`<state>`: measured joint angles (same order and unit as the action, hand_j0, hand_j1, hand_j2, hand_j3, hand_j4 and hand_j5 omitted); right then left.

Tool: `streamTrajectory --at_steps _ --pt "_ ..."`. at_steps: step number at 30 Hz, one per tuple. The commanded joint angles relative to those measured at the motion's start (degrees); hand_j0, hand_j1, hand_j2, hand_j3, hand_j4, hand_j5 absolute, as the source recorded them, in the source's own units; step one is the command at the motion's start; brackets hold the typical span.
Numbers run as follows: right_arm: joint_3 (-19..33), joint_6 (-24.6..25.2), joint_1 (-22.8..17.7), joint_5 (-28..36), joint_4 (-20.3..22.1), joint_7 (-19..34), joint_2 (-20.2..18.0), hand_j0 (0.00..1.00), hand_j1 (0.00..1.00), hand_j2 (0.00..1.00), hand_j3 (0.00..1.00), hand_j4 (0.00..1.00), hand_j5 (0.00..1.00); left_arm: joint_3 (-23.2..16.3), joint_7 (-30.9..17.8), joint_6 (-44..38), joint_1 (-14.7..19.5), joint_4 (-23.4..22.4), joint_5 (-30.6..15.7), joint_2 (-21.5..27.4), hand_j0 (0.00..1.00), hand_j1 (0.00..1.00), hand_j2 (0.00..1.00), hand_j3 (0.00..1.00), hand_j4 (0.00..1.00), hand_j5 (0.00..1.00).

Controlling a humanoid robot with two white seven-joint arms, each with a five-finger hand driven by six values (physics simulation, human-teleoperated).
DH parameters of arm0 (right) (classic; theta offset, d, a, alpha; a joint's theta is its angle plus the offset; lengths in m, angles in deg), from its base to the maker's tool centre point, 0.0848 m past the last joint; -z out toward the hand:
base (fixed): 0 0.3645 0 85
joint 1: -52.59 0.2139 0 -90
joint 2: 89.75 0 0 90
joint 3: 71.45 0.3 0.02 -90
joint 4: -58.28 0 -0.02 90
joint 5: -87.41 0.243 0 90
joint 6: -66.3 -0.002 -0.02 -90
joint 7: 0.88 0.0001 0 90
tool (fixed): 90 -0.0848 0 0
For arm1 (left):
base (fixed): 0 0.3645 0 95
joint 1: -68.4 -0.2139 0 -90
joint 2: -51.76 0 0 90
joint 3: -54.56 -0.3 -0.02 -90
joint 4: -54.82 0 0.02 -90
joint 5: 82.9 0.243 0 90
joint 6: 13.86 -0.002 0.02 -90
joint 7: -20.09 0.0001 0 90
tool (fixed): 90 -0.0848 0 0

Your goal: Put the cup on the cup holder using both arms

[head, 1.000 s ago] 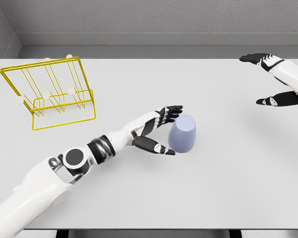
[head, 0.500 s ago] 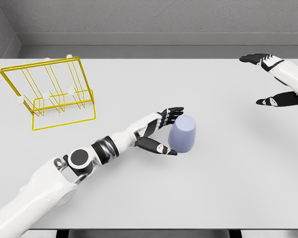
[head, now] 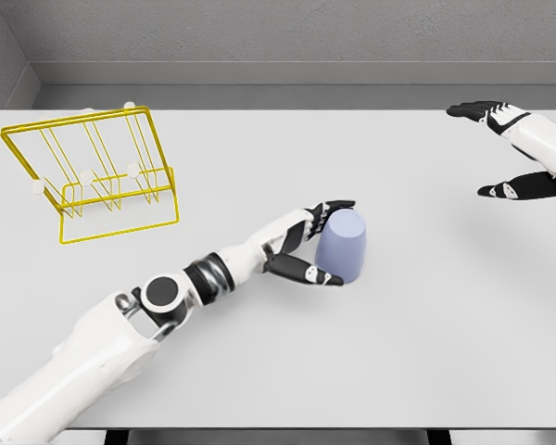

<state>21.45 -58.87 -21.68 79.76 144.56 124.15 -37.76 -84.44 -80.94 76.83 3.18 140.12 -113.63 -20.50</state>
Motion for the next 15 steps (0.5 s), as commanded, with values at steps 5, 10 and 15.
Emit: streamTrajectory --at_steps 5,10,15 --pt "0.09 0.17 -0.09 0.53 0.02 -0.03 -0.05 1.00 1.00 1.00 1.00 1.00 1.00 -0.30 -0.13 0.71 -0.09 -1.81 0.85 -0.95 0.73 0.73 0.73 0.73 0.73 0.73" --pt "0.09 0.17 -0.09 0.53 0.02 -0.03 -0.05 1.00 1.00 1.00 1.00 1.00 1.00 -0.30 -0.13 1.06 -0.26 -1.63 1.11 -0.95 0.64 0.64 0.64 0.64 0.64 0.64" --pt "0.09 0.17 -0.09 0.53 0.02 -0.03 -0.05 1.00 1.00 1.00 1.00 1.00 1.00 -0.04 -0.13 1.06 -0.44 -1.37 1.03 -0.95 0.64 0.64 0.64 0.64 0.64 0.64"
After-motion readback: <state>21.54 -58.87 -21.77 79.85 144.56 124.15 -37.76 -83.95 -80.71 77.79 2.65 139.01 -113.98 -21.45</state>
